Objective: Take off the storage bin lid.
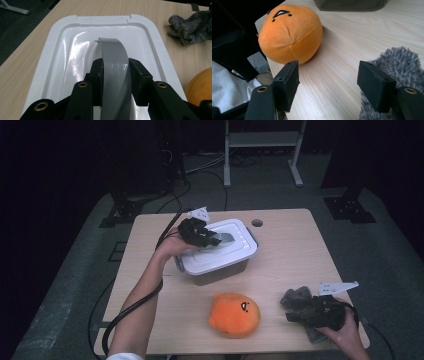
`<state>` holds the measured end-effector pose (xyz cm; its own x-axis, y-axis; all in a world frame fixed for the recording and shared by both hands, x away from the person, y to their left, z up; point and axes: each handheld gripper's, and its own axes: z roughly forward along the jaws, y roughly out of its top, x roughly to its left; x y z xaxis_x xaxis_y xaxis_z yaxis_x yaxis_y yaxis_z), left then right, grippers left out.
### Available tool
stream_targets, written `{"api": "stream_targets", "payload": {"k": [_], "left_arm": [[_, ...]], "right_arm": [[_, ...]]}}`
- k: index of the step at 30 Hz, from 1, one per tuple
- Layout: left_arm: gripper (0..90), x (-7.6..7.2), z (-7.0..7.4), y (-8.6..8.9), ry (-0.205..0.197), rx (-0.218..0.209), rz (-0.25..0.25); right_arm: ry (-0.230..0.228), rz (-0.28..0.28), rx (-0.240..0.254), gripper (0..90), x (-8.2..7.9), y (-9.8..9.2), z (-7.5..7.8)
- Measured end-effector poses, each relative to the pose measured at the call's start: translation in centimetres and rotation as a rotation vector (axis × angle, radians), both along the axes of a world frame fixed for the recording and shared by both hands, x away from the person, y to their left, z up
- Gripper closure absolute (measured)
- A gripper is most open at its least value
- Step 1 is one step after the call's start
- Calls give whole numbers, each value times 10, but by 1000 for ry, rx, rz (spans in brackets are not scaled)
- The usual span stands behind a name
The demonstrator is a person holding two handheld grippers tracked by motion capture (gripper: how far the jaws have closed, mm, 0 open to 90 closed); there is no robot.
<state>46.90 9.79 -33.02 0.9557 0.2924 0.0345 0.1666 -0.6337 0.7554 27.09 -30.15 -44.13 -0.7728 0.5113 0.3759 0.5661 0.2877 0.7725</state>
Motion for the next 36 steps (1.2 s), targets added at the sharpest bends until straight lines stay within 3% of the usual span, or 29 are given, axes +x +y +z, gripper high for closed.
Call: {"api": "stream_targets", "payload": {"k": [9, 36], "left_arm": [[665, -8, 1, -15, 0, 23, -44], [663, -9, 0, -33, 19, 18, -81]], "right_arm": [[-6, -3, 9, 328, -2, -1, 1], [-2, 0, 10, 327, -2, -1, 0]]}}
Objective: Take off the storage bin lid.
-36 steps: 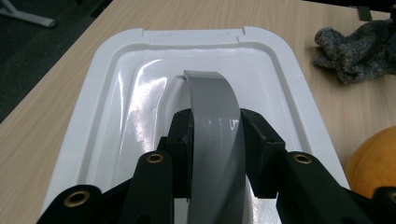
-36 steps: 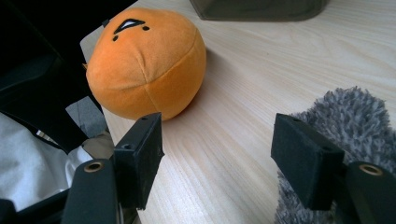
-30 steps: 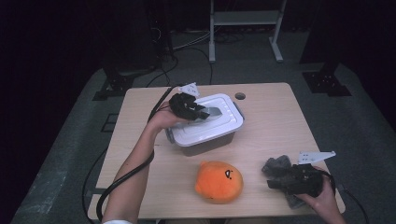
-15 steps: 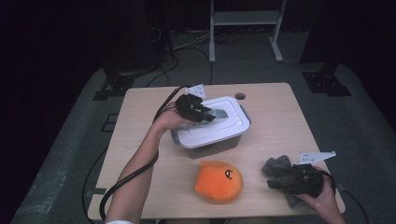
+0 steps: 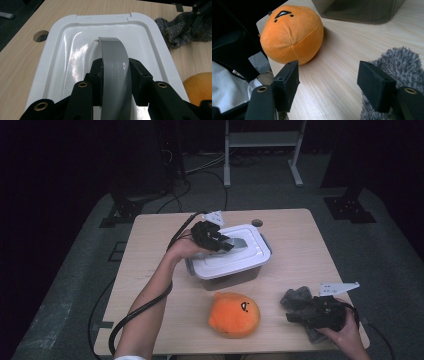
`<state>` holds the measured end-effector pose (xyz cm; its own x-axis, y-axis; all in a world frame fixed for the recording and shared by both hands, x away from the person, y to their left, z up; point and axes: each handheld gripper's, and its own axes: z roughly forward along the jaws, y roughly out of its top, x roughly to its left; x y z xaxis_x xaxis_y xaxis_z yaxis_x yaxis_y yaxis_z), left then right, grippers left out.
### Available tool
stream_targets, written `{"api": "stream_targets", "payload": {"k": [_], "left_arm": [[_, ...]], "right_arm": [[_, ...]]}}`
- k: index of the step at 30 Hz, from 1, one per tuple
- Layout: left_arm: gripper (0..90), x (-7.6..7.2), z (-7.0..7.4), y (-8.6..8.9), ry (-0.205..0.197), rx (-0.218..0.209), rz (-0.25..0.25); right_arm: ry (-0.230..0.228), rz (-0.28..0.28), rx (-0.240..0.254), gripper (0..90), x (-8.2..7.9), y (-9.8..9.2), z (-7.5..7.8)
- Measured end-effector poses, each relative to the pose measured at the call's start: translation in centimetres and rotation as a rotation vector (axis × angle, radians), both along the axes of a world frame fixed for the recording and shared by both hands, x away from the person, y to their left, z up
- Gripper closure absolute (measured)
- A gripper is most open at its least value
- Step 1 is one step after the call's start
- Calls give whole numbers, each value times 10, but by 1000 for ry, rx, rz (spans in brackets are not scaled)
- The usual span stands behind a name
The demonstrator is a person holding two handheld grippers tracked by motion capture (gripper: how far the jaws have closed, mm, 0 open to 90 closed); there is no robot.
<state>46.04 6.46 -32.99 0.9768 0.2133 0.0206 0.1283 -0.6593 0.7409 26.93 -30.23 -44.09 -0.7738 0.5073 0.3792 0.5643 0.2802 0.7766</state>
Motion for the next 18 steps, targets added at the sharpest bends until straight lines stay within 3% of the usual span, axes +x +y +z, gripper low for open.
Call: {"api": "stream_targets", "payload": {"k": [3, 4, 9, 13, 18], "left_arm": [[644, 0, -2, -2, -9, 26, 2], [600, 0, -3, -3, -6, 31, 5], [567, 2, 0, -1, -7, -18, 14], [528, 2, 4, -4, -26, -12, 22], [550, 2, 4, -6, -26, -9, 18]], "right_arm": [[1, 0, 0, 327, 0, -1, 0], [1, -1, 0, 327, 0, -1, 0], [-4, -2, 3, 327, 0, -2, 0], [-1, -4, 2, 327, 0, -3, 0], [0, -4, 5, 327, -1, -2, 1]]}}
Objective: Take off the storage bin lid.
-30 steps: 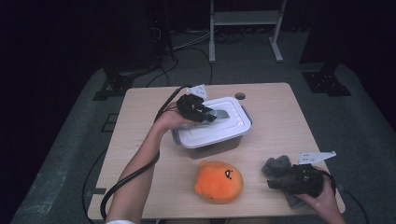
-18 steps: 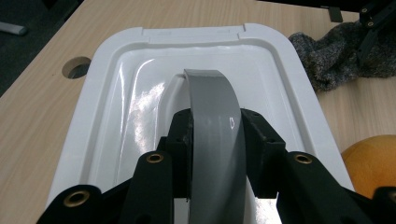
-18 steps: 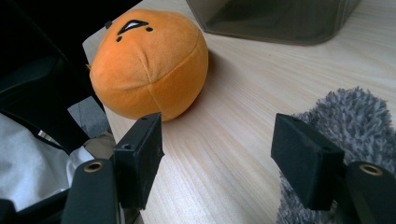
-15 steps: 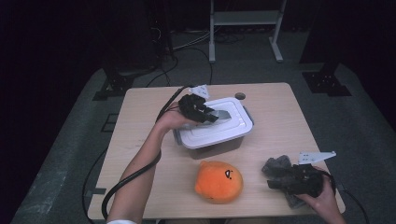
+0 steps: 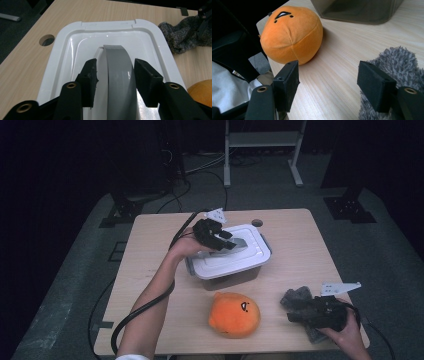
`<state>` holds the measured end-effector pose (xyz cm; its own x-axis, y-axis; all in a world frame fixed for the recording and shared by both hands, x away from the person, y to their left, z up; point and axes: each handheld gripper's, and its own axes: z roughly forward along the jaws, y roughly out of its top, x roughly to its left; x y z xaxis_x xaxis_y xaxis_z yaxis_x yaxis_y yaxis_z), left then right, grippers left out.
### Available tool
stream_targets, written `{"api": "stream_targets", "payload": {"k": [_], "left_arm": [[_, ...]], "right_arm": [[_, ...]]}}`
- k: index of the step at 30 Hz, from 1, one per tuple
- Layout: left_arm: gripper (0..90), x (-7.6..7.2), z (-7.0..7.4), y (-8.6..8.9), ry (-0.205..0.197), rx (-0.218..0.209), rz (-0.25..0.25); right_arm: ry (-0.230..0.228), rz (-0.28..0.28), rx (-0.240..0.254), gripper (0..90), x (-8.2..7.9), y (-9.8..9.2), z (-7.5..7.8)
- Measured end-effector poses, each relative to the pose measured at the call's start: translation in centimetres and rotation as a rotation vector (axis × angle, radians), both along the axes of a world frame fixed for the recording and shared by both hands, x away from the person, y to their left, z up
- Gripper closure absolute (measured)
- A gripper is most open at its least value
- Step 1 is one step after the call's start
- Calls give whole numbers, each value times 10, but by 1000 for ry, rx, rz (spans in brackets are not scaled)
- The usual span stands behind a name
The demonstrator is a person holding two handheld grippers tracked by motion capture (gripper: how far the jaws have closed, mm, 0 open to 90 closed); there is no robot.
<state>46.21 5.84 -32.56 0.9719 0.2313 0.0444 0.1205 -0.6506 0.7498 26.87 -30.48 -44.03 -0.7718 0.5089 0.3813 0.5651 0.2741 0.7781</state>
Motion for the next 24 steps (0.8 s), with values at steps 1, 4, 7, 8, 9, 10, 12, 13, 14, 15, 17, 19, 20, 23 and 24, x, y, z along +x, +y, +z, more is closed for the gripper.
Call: {"api": "stream_targets", "payload": {"k": [1, 4, 7, 8, 9, 10, 12, 13, 14, 15, 17, 19, 20, 23, 24], "left_arm": [[555, 0, -1, -1, -3, 14, 0], [587, 0, -2, -3, -5, 31, 1], [622, 0, -3, -3, 0, 24, -6], [633, 0, -2, -3, 1, 25, -10], [647, 0, -2, -3, 1, 25, -10], [647, 0, -2, -3, -3, 31, -14], [656, -1, -1, -4, -3, 36, -11], [658, -1, -1, -4, -3, 36, -11], [661, -1, -1, -4, -6, 40, -5], [662, -1, -1, -4, -8, 43, -5], [663, -1, -1, -4, -8, 42, -2], [663, -2, -1, -4, -9, 41, 0], [663, -2, -1, -4, -8, 41, 2], [664, -2, 0, -4, -6, 41, 5], [664, -2, 0, -4, -6, 41, 5]], "right_arm": [[0, 1, 0, 327, 0, 0, 0], [0, 1, -1, 327, 0, 0, 0], [-1, 2, 0, 328, 0, 0, 0], [0, 2, 0, 328, 0, 0, 0], [0, 2, 0, 328, 0, 0, 0], [1, 3, 0, 327, 0, 0, 0], [-1, 5, -1, 327, 0, 0, -1], [-1, 5, -1, 327, 0, 0, -1], [-1, 7, -2, 328, 0, 1, -1], [-2, 8, -3, 328, 0, 1, -1], [-2, 8, -4, 327, 0, 1, -1], [-2, 7, -2, 328, 0, 1, -1], [-2, 7, -3, 327, 0, 1, -1], [-1, 8, -3, 327, 0, 1, -1], [-1, 8, -3, 327, 0, 1, -1]]}}
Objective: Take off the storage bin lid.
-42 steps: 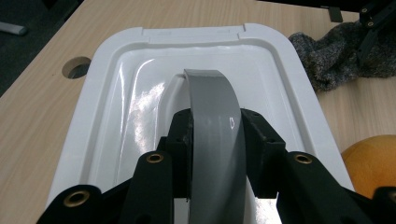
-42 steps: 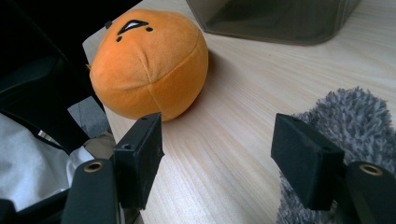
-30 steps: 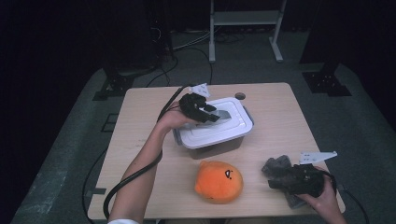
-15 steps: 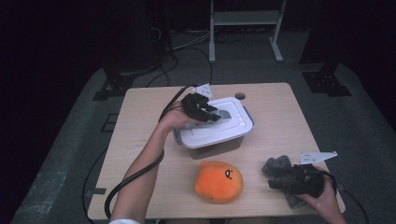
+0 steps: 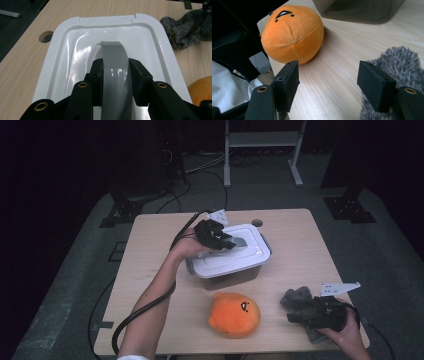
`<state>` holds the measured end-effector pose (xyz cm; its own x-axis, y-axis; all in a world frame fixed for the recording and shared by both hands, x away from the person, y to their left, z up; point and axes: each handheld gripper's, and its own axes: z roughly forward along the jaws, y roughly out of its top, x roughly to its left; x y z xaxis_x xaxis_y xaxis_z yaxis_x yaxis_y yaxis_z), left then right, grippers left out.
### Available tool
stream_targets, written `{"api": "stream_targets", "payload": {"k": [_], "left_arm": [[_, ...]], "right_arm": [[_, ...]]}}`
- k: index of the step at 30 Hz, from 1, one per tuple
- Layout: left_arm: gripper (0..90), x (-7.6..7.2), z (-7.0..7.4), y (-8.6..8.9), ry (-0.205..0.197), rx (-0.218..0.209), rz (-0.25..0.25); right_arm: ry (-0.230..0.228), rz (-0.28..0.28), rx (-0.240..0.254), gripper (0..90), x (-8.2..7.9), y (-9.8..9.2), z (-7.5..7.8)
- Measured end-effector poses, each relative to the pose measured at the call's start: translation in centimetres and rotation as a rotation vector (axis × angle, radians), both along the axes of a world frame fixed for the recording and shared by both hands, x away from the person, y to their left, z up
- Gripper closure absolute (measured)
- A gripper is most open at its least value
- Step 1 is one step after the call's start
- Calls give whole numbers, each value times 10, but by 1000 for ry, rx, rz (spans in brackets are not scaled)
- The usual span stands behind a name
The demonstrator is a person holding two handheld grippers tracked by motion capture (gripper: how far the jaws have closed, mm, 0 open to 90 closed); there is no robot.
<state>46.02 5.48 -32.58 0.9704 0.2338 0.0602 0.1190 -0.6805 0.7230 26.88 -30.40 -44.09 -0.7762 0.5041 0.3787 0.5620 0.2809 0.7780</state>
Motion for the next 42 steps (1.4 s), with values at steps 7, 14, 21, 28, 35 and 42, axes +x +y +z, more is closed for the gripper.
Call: {"api": "stream_targets", "payload": {"k": [7, 14, 21, 28, 35, 42], "left_arm": [[664, 0, 3, 1, -4, 0, 2], [664, -4, 11, 3, -19, -4, 0], [664, -14, 20, 14, -33, -9, 6], [664, -25, 27, 34, -39, -29, 31], [664, -42, 37, 65, -56, -50, 66], [664, -54, 42, 87, -69, -62, 89]], "right_arm": [[0, 1, 0, 328, 0, 0, 0], [1, 2, -3, 327, 0, 1, 0], [0, 1, -6, 328, 0, 1, 0], [1, -6, -7, 328, 1, 1, 0], [-11, -22, -6, 327, 0, -1, 1], [-5, -31, -8, 327, 1, -2, 0]]}}
